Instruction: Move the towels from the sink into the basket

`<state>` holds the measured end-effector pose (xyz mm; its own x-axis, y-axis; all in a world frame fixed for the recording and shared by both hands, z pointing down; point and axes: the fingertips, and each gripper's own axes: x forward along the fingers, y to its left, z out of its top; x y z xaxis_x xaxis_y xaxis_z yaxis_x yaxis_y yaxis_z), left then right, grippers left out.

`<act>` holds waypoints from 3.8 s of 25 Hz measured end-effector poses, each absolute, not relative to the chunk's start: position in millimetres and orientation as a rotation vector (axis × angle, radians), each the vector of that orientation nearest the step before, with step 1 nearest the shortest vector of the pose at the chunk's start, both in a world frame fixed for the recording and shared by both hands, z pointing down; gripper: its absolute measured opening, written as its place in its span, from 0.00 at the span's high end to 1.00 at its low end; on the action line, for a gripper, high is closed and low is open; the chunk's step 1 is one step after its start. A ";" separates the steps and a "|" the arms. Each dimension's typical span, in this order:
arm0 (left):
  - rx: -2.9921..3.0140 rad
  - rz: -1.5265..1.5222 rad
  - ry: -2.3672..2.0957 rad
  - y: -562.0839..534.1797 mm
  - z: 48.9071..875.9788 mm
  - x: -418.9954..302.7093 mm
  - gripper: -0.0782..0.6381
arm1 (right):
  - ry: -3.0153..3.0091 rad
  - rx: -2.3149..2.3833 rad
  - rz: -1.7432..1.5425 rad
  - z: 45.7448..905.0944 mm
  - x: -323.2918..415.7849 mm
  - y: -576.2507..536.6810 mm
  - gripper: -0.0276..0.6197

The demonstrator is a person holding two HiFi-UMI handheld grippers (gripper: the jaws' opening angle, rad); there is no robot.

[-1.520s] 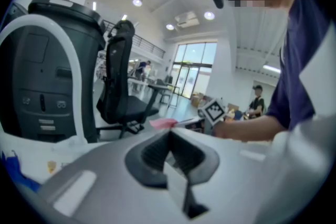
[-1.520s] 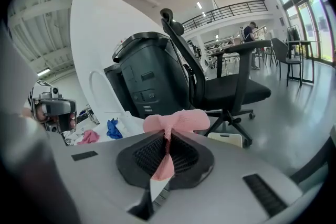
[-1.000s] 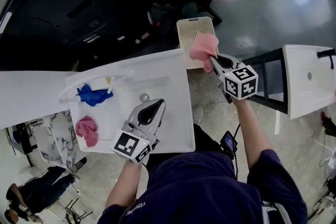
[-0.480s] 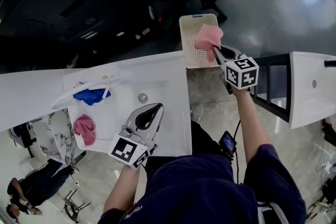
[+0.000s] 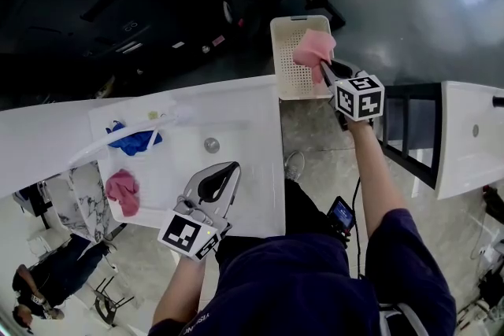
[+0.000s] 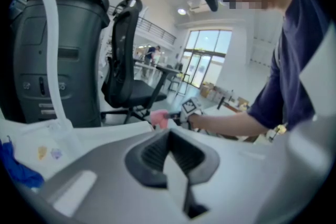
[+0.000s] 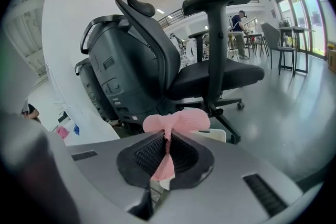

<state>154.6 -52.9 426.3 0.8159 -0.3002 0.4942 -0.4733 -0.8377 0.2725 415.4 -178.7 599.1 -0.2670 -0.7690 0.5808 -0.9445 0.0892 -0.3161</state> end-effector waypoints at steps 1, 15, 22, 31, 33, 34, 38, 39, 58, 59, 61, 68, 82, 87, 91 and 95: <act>2.611 0.623 -0.583 -52.3 427.2 153.9 0.89 | -2.098 1.711 0.950 602.5 416.6 -179.7 0.93; 2.571 0.652 -0.633 -50.9 438.4 136.2 0.89 | -2.032 1.725 0.978 639.3 422.3 -195.8 0.93; 2.555 0.653 -0.635 -54.6 443.8 133.4 0.89 | -2.002 1.719 0.993 650.9 425.7 -201.1 0.93; 2.542 0.662 -0.627 -57.8 448.2 133.8 0.89 | -1.996 1.736 1.034 661.6 429.4 -200.0 0.93; 2.544 0.658 -0.624 -58.9 447.9 134.9 0.89 | -1.997 1.748 1.035 660.0 430.7 -200.0 0.91; 2.545 0.656 -0.622 -59.2 447.8 135.5 0.89 | -1.995 1.752 1.039 659.3 431.2 -199.8 0.86; 2.547 0.652 -0.612 -60.0 447.5 138.5 0.89 | -1.989 1.759 1.038 655.5 431.9 -196.6 0.78; 2.549 0.649 -0.611 -60.3 447.0 139.3 0.89 | -1.989 1.759 1.032 654.2 431.8 -195.1 0.78; 2.616 0.559 -0.588 -48.4 420.1 128.0 0.89 | -2.081 1.784 0.910 580.8 388.9 -149.6 0.83; 2.621 0.550 -0.586 -46.3 417.8 125.3 0.89 | -2.087 1.783 0.897 574.7 384.2 -146.7 0.84; 2.633 0.533 -0.583 -41.8 413.3 118.4 0.89 | -2.096 1.782 0.873 562.6 374.6 -140.8 0.84; 2.678 0.451 -0.581 -37.3 394.2 82.7 0.89 | -2.131 1.788 0.801 517.2 327.9 -117.0 0.88; 2.711 0.351 -0.632 -36.3 372.2 -43.7 0.89 | -2.227 1.725 0.668 446.9 189.4 -97.3 0.92; 2.742 0.304 -0.612 -36.6 362.5 -88.3 0.89 | -2.238 1.733 0.612 421.3 139.2 -88.5 0.93; 2.773 0.281 -0.563 -37.2 356.6 -113.6 0.89 | -2.235 1.724 0.545 401.2 103.5 -76.6 0.93; 2.802 0.266 -0.524 -39.4 352.1 -131.9 0.89 | -2.225 1.696 0.466 388.1 71.2 -65.0 0.93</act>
